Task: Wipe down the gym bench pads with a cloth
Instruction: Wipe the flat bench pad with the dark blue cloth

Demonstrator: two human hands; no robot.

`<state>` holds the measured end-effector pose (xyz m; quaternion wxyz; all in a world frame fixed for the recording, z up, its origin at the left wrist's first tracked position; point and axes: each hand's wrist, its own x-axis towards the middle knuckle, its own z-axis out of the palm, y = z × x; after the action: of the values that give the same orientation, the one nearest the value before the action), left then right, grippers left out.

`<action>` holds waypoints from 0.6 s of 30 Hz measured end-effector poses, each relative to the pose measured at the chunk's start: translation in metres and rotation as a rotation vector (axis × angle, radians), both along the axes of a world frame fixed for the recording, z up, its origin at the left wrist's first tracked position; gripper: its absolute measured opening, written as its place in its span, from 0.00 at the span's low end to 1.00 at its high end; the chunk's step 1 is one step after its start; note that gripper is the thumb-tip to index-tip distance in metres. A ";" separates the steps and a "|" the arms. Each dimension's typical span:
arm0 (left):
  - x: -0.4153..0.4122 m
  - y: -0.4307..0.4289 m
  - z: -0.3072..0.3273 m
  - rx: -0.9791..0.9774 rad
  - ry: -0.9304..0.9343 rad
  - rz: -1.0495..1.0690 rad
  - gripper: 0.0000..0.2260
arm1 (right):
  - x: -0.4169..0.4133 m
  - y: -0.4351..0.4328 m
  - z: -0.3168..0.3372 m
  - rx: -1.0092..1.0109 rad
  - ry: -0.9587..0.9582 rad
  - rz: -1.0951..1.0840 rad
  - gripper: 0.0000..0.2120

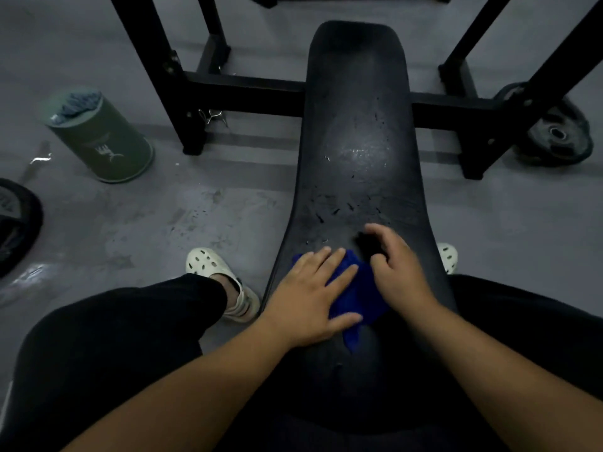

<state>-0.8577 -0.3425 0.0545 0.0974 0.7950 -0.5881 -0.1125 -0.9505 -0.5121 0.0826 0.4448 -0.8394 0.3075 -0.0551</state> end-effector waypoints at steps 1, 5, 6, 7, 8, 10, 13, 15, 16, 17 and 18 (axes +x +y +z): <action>-0.009 0.011 -0.006 0.028 -0.044 -0.005 0.31 | -0.008 -0.002 -0.004 -0.162 0.055 0.104 0.24; -0.031 0.063 -0.012 0.023 -0.110 0.093 0.26 | -0.033 0.035 -0.022 -0.448 0.047 0.438 0.21; -0.038 0.072 -0.011 0.039 -0.116 0.166 0.26 | -0.035 0.047 -0.023 -0.466 0.014 0.491 0.21; -0.046 0.075 -0.009 0.068 -0.101 0.257 0.27 | -0.036 0.056 -0.023 -0.483 -0.021 0.513 0.21; -0.054 0.070 -0.006 0.103 -0.074 0.355 0.29 | -0.035 0.060 -0.022 -0.497 -0.046 0.507 0.22; -0.069 0.041 -0.003 0.124 -0.023 0.501 0.31 | -0.034 0.055 -0.023 -0.471 -0.048 0.412 0.24; -0.084 0.010 -0.003 0.075 -0.018 0.380 0.28 | -0.035 0.029 -0.029 -0.441 -0.010 0.231 0.23; -0.078 0.029 -0.009 0.045 -0.122 0.101 0.24 | -0.036 0.013 -0.027 -0.427 0.001 0.126 0.21; -0.069 0.046 -0.008 0.054 -0.138 -0.028 0.24 | -0.037 0.008 -0.025 -0.425 -0.006 0.087 0.21; -0.056 0.058 -0.008 0.057 -0.153 -0.107 0.23 | -0.039 0.006 -0.023 -0.423 -0.017 0.063 0.20; -0.038 0.061 -0.010 0.051 -0.181 -0.123 0.23 | -0.040 0.006 -0.022 -0.420 -0.030 0.049 0.20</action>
<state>-0.8959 -0.2811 0.0446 0.0166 0.7665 -0.6391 -0.0608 -0.9909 -0.5065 0.0606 0.2659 -0.9200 0.2620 -0.1196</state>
